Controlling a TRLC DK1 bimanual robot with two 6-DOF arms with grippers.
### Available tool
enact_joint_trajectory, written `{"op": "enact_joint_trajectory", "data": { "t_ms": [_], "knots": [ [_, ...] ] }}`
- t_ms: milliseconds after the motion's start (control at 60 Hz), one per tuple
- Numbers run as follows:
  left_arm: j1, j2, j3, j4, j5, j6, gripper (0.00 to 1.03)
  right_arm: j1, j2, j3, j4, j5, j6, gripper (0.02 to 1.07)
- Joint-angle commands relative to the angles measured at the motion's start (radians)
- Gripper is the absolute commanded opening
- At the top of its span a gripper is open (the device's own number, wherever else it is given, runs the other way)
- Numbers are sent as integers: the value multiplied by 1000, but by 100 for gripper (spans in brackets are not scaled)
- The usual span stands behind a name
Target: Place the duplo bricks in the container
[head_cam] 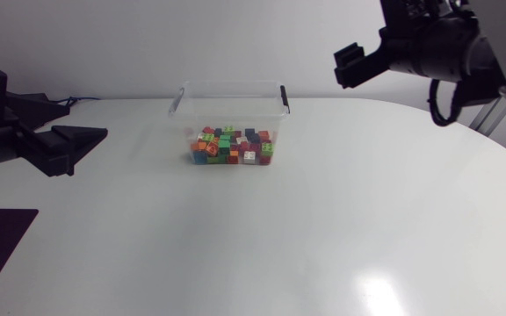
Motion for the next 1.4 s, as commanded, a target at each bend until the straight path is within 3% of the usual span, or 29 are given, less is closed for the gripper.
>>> {"op": "enact_joint_trajectory", "data": {
  "t_ms": [0,367,1067,1383],
  "knots": [
    [20,-29,-42,11,6,-23,99,-13,-86,-74,13,22,-26,102],
    [61,-168,-164,63,6,-25,99,-68,-450,-359,4,115,-40,102],
    [110,-398,-409,252,-1,-46,99,-158,-963,-637,-157,127,-55,102],
    [45,-556,-554,299,-148,-181,99,-232,-1066,-814,-68,14,88,102]
  ]
}}
